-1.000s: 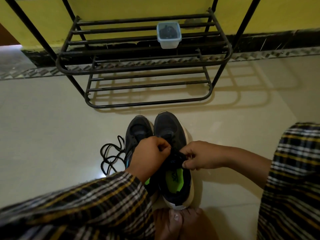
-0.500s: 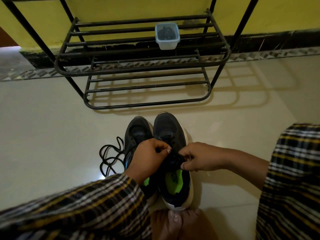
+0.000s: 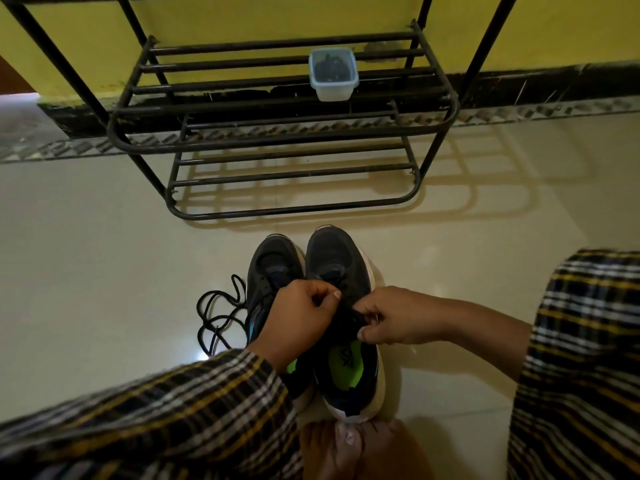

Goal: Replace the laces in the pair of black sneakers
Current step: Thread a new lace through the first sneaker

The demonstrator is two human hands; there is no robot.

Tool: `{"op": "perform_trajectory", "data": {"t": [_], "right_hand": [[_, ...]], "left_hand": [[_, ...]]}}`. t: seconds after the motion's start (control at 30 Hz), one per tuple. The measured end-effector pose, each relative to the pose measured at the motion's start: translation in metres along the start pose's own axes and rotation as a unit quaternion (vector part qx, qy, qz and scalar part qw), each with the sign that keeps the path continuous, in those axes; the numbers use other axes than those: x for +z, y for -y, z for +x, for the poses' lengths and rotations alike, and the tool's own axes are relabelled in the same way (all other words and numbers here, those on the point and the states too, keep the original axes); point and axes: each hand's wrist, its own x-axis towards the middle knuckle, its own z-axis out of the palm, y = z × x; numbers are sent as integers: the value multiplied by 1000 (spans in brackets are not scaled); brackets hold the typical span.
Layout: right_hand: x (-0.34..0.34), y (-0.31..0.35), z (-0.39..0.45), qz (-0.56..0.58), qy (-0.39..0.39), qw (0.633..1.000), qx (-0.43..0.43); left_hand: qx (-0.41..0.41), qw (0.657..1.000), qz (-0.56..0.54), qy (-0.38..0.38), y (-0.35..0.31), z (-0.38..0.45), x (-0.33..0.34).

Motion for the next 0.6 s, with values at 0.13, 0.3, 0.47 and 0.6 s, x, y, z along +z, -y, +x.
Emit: {"op": "perform_trajectory", "data": {"t": [0.13, 0.3, 0.47, 0.6], "right_hand": [[1, 0, 2, -24, -3, 1000, -2], [6, -2, 4, 49, -23, 999, 8], [5, -10, 11, 125, -183, 975, 29], [9, -5, 18, 166, -251, 954, 13]], "left_hand": [[-13, 1000, -25, -2, -1, 0, 2], [-19, 999, -29, -10, 1, 2, 2], [-17, 999, -25, -11, 2, 1, 2], [-16, 1000, -14, -8, 1, 2, 2]]}}
